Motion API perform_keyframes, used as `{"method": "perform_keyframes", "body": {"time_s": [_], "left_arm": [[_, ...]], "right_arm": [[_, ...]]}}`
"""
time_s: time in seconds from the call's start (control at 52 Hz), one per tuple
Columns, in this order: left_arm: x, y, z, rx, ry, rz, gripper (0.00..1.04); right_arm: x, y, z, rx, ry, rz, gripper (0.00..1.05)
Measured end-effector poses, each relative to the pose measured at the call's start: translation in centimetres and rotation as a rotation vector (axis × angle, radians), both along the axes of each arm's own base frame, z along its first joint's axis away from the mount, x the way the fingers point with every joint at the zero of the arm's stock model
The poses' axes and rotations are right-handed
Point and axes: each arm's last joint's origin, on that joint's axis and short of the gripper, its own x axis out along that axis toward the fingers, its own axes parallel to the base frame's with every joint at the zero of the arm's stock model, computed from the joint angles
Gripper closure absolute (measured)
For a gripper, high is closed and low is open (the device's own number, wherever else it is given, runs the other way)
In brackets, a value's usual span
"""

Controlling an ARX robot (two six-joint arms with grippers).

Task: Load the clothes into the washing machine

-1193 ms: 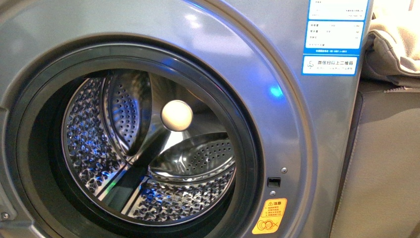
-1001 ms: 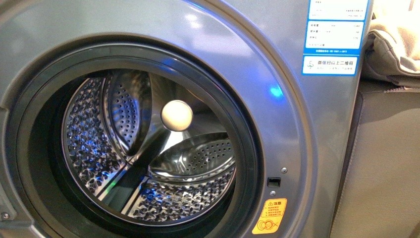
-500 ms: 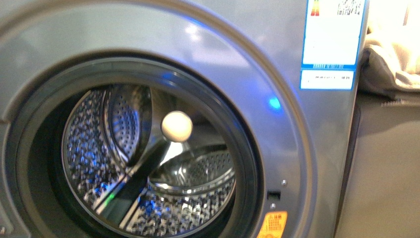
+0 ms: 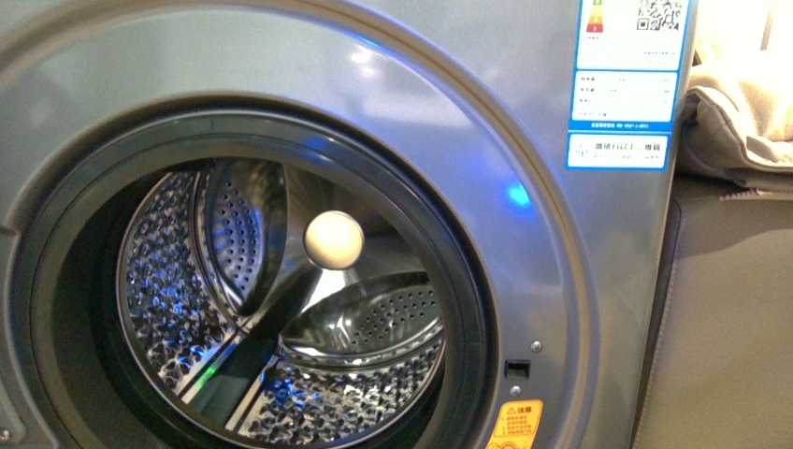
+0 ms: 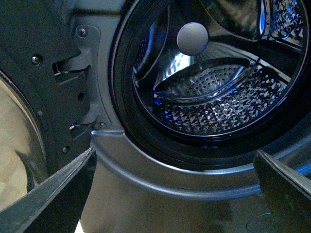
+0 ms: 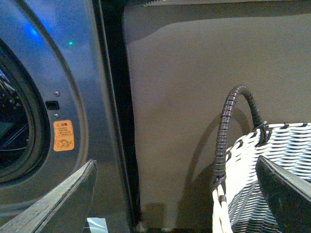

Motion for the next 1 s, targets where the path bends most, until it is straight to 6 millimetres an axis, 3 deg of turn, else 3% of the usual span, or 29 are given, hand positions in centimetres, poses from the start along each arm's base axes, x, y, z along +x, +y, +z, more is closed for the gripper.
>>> {"method": "perform_keyframes", "body": {"time_s": [1.001], "left_arm": [[0.00, 0.00, 0.00, 0.000, 0.000, 0.000, 0.07]], "right_arm": [[0.00, 0.00, 0.00, 0.000, 0.000, 0.000, 0.07]]}}
